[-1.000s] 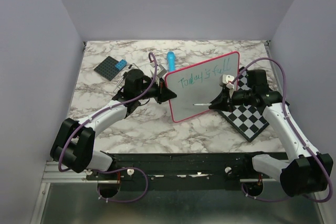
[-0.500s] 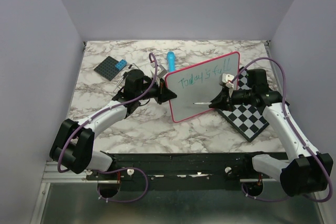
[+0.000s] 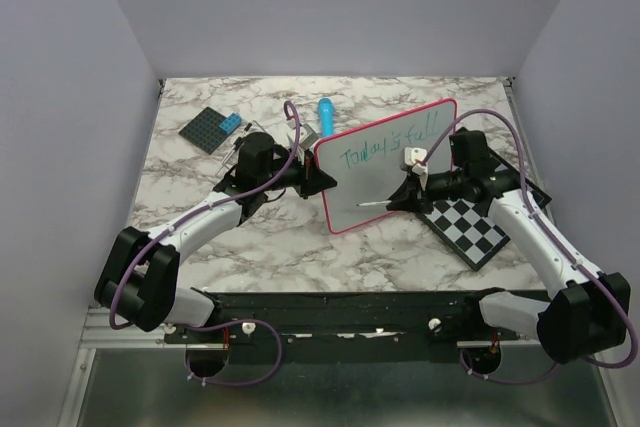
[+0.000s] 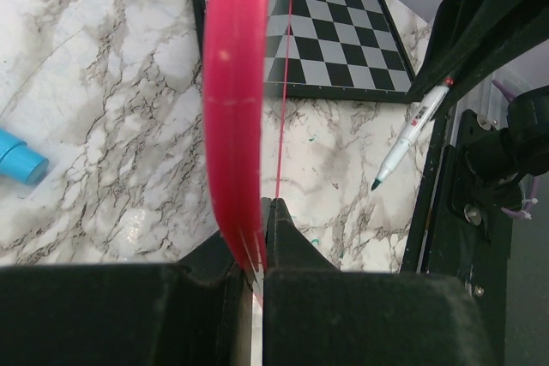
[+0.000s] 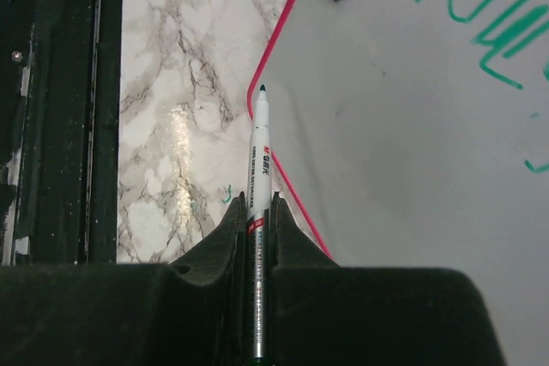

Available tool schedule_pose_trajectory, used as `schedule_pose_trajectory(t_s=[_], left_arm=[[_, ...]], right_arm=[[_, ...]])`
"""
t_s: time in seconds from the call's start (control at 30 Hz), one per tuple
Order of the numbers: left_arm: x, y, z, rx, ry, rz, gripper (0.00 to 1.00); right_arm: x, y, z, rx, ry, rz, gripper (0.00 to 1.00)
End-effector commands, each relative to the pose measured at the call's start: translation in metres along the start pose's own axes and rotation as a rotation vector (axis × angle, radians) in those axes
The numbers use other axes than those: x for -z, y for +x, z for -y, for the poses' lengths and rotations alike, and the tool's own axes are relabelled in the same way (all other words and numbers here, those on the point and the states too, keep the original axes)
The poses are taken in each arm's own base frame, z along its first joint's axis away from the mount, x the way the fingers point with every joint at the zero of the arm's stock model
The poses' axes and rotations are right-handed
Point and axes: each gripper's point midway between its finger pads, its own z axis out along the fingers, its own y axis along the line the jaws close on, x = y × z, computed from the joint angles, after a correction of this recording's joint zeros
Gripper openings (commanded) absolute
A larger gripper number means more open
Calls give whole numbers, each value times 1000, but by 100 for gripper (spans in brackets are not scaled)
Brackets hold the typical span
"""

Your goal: Write a sentence on the whiteboard

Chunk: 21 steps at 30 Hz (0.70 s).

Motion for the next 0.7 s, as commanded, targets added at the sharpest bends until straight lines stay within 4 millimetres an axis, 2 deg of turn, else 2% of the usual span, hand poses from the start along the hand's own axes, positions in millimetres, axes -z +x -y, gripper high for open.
schedule_pose_trajectory(t_s=[0.0,0.1,0.23,0.67], left_arm=[[5,42,-16,49,-80,-132,0],[5,43,-15,48,-76,-135,0],[4,43,-15,52,-73,-136,0],[3,45,-14,78,-65,-143,0]], right_arm=[[-16,-11,8,96,6,-16,1],[-25,-13,17,100,49,-25,1],[-26,-21,39,113,145,-16,1],[-32,-11,41,94,150,-41,1]])
